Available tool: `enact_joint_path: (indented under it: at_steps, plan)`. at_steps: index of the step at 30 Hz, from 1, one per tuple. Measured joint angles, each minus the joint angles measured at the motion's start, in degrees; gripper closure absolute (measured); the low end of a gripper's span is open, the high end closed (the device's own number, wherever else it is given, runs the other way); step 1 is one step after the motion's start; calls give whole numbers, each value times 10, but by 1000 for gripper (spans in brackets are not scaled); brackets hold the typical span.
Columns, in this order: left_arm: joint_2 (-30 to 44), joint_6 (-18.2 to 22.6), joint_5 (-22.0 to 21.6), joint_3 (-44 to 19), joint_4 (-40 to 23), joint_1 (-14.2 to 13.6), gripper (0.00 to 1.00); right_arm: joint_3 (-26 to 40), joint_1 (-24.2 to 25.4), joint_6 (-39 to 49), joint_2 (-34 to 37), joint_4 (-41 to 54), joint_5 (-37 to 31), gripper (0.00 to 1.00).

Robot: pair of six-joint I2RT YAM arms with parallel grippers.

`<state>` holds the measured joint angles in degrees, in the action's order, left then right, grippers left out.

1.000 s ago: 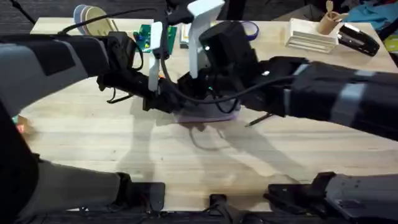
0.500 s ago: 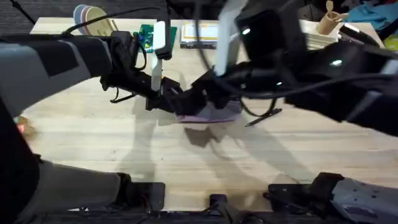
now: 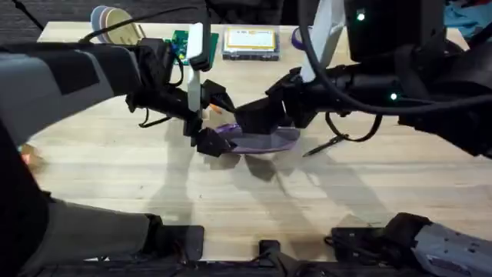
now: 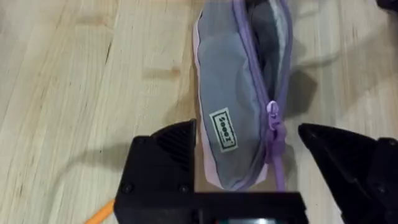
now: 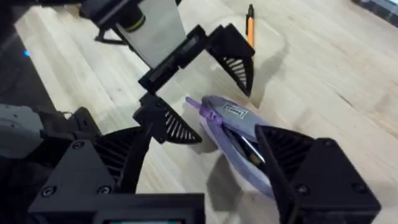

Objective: Unzip the bag, pick up the pens from the table one at a time and place them inside, then zip the bag closed.

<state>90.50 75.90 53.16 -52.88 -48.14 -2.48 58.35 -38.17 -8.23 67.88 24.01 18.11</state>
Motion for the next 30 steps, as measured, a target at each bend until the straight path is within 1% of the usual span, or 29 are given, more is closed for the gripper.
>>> enact_joint_path:
  at_steps: [7,11,12,13,19,21,25,30]
  plan:
    - [0,0,0,0,1,0,8,0,0,50,0,41,0,4]
    - [0,0,0,-10,-12,8,8,0,0,102,0,73,0,4]
    - [0,0,0,-14,-15,12,8,0,0,122,0,79,0,4]
    - [-13,0,0,-24,-17,31,8,0,0,197,0,85,-5,4]
    - [-92,0,-5,-28,-27,72,8,0,0,363,0,53,-76,4]
    - [-112,0,-8,-28,-36,83,8,0,0,404,0,52,-96,4]
    - [-137,0,-24,-29,-63,101,8,0,0,449,0,52,-117,4]
    - [-157,0,-44,-29,-81,115,8,0,0,472,0,52,-128,3]
